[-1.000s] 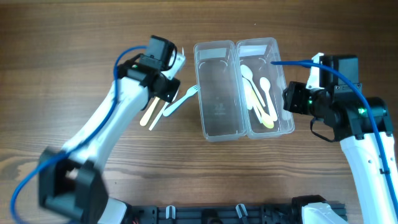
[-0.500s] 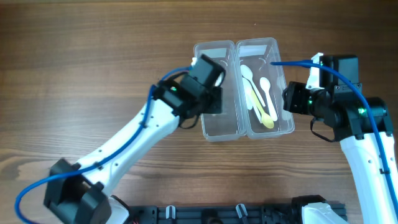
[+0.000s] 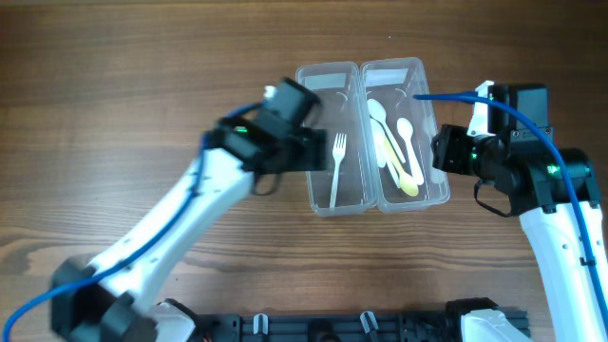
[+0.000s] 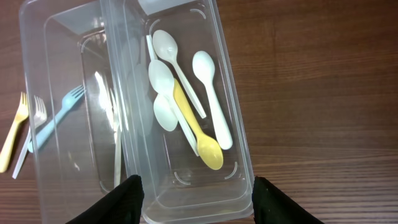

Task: Pack container
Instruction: 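Place the white fork into the left container, then grasp the yellow fork with the left gripper, then place the yellow fork into the left container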

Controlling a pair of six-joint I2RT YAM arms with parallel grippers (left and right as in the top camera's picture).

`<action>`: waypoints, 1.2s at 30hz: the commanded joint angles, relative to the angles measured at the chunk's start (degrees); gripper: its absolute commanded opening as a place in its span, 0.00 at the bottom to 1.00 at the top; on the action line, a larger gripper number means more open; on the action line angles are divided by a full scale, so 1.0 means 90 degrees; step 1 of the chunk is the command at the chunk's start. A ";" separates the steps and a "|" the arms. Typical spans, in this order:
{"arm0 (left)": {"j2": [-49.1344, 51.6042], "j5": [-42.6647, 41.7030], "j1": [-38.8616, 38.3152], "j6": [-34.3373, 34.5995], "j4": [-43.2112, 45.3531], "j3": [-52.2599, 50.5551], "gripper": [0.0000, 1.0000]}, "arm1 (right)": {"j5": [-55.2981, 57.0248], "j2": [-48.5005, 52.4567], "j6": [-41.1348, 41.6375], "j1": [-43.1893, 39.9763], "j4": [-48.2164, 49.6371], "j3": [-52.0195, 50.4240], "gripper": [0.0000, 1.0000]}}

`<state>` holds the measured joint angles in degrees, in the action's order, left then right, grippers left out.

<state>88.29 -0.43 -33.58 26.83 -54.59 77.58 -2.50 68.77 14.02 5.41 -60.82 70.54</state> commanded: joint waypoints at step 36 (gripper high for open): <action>0.2895 -0.0121 0.2589 -0.5122 0.1020 -0.0622 0.42 | 0.0131 -0.0012 -0.0036 -0.0010 0.0063 0.0119 0.56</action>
<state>113.08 -0.01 -9.63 -18.37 -45.54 72.36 -2.50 68.77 14.02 5.41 -60.51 70.54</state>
